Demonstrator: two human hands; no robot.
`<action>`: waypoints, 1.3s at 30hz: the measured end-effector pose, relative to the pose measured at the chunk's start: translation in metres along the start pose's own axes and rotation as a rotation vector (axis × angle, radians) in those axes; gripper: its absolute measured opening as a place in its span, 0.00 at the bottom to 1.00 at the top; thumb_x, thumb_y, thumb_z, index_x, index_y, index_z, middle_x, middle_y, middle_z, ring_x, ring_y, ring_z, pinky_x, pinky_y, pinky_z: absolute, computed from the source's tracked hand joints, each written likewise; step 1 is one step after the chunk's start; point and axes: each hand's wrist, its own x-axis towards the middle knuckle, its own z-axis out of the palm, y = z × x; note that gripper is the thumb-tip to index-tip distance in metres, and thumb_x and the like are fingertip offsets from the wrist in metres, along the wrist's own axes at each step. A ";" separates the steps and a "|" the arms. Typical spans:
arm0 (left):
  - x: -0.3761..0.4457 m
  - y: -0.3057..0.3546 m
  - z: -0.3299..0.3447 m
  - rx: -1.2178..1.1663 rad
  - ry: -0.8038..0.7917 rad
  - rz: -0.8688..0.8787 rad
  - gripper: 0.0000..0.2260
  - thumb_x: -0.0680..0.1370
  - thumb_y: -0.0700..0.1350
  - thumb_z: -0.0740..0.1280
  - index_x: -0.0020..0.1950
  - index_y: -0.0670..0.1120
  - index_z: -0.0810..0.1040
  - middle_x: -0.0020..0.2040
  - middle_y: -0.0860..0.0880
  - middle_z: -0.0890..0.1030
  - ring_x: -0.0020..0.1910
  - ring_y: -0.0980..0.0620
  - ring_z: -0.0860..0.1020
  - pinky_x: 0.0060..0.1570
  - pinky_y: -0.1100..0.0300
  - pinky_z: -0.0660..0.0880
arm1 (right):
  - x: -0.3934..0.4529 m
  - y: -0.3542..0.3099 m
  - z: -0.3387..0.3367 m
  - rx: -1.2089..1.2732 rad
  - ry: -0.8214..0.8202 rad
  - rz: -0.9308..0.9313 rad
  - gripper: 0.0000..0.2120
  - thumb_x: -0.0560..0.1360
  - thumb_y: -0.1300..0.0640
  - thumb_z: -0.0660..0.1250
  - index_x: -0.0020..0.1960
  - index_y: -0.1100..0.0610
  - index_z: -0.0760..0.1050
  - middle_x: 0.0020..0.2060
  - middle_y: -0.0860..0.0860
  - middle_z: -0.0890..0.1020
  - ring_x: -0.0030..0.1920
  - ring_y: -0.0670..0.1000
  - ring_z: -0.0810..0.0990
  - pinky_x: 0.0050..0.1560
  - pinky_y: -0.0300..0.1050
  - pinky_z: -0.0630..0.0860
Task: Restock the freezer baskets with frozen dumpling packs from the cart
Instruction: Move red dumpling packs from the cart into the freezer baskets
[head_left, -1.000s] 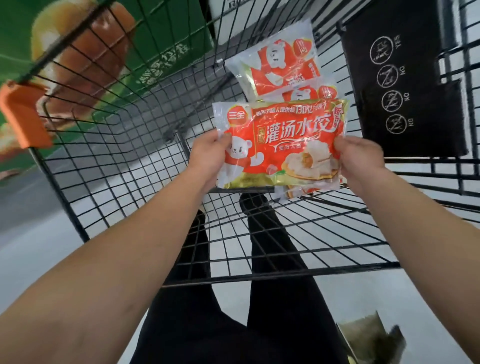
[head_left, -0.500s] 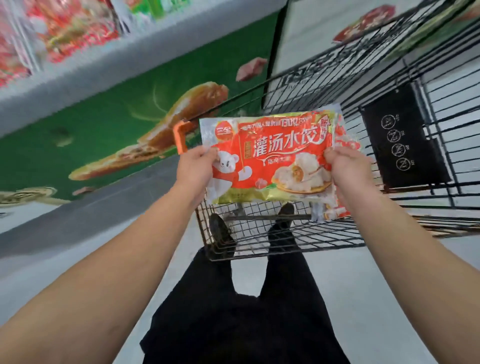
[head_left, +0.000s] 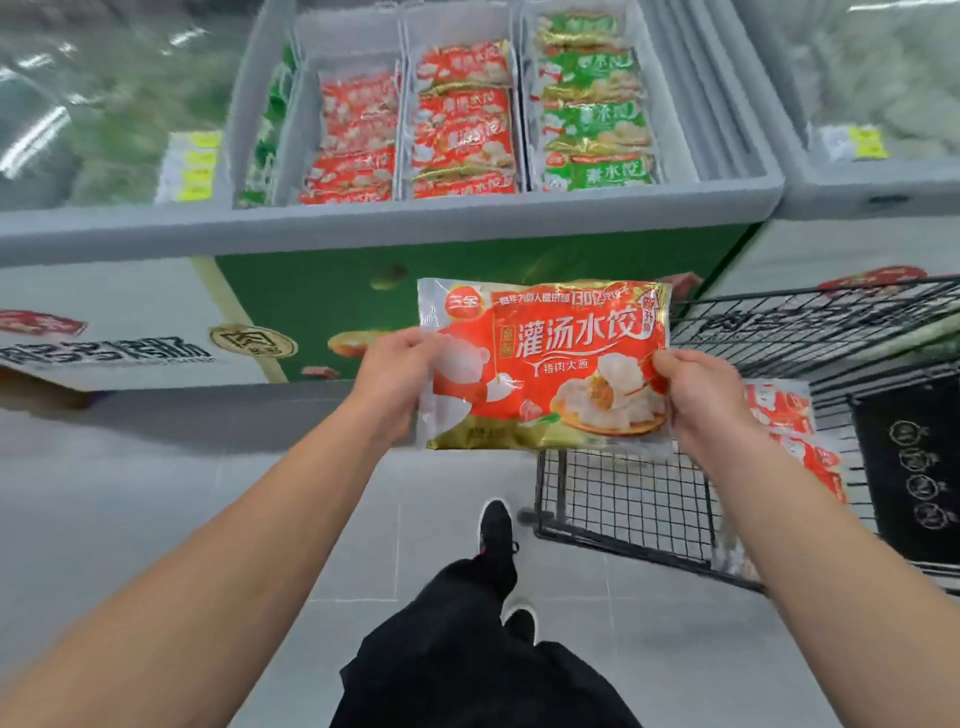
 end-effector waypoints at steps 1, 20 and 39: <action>-0.007 0.001 -0.008 -0.012 0.019 0.016 0.06 0.81 0.42 0.66 0.52 0.42 0.82 0.48 0.44 0.87 0.47 0.45 0.86 0.50 0.43 0.83 | -0.008 -0.005 0.005 -0.006 -0.027 -0.009 0.08 0.79 0.61 0.64 0.43 0.57 0.80 0.44 0.55 0.86 0.49 0.59 0.85 0.53 0.62 0.81; -0.079 0.037 -0.180 -0.201 0.274 0.217 0.06 0.81 0.43 0.67 0.48 0.45 0.82 0.46 0.45 0.86 0.46 0.45 0.85 0.46 0.48 0.82 | -0.121 -0.082 0.133 -0.079 -0.351 -0.276 0.08 0.80 0.63 0.64 0.46 0.61 0.81 0.42 0.55 0.87 0.42 0.53 0.86 0.45 0.50 0.81; 0.154 0.145 -0.302 -0.145 -0.016 0.090 0.09 0.82 0.45 0.65 0.53 0.42 0.83 0.48 0.45 0.87 0.49 0.45 0.86 0.57 0.45 0.80 | -0.040 -0.178 0.366 -0.131 -0.184 -0.232 0.09 0.81 0.61 0.65 0.42 0.57 0.80 0.33 0.48 0.86 0.41 0.51 0.85 0.47 0.49 0.81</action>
